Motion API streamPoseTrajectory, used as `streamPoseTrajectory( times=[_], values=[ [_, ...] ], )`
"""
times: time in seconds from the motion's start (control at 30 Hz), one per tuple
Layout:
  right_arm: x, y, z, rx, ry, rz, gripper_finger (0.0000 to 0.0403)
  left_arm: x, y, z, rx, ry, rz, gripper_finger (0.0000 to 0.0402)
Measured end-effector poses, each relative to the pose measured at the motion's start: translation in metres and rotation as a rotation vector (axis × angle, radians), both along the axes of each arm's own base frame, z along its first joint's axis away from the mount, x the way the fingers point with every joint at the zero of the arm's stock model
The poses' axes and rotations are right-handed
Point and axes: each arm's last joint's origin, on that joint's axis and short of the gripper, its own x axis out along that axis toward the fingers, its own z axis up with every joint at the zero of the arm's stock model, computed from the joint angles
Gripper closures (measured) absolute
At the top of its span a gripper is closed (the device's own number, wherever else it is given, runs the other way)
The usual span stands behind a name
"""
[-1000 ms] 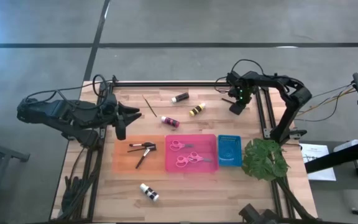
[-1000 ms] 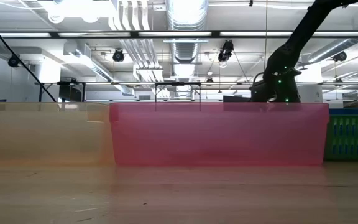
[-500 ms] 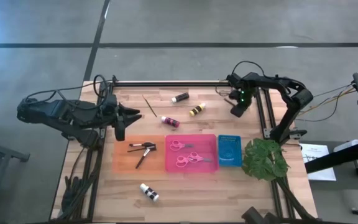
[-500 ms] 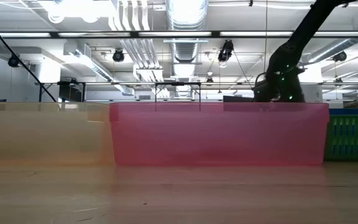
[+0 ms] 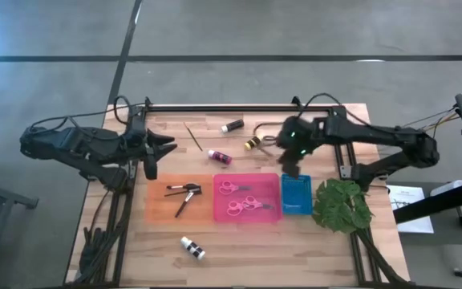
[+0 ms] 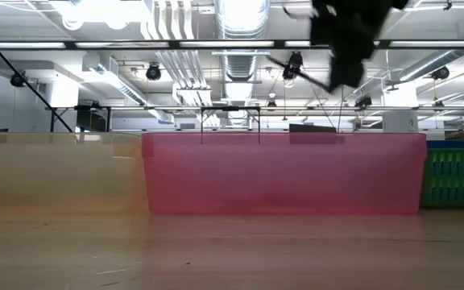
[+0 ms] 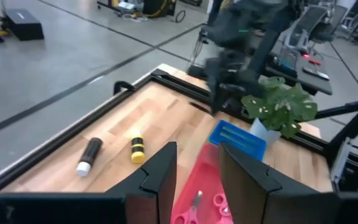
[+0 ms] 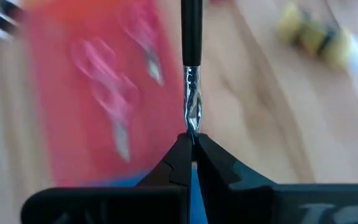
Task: Pick & Place Paint Supplies
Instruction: Put the silver foundation brush into the orange bin
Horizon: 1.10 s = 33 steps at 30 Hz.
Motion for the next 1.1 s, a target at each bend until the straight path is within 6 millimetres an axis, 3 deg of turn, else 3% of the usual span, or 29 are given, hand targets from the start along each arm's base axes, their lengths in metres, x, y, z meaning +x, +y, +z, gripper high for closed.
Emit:
streamPoseTrajectory(
  times=[0.27, 0.4, 0.57, 0.73, 0.9, 1.1],
  values=[
    [0.112, 0.039, 0.022, -0.046, -0.134, 0.125, 0.0395, -0.007, 0.002, 0.003, 0.005, -0.019, 0.007, 0.0276],
    [0.157, 0.046, 0.015, -0.027, -0.141, 0.177, 0.0395, -0.010, 0.003, 0.004, 0.051, -0.009, -0.003, 0.0276],
    [0.209, 0.052, 0.027, 0.016, -0.299, 0.233, 0.0395, -0.016, 0.006, 0.006, 0.115, -0.011, 0.042, 0.0276],
    [0.261, 0.073, 0.010, 0.059, -0.336, 0.306, 0.0395, -0.025, 0.010, 0.009, 0.139, -0.031, 0.077, 0.0276],
    [0.292, 0.081, -0.014, 0.091, -0.348, 0.323, 0.0395, -0.036, 0.013, 0.013, 0.149, -0.058, 0.085, 0.0276],
    [0.296, 0.086, -0.050, 0.155, -0.301, 0.286, 0.0395, -0.050, 0.017, 0.016, 0.146, -0.088, 0.090, 0.0276]
  ],
)
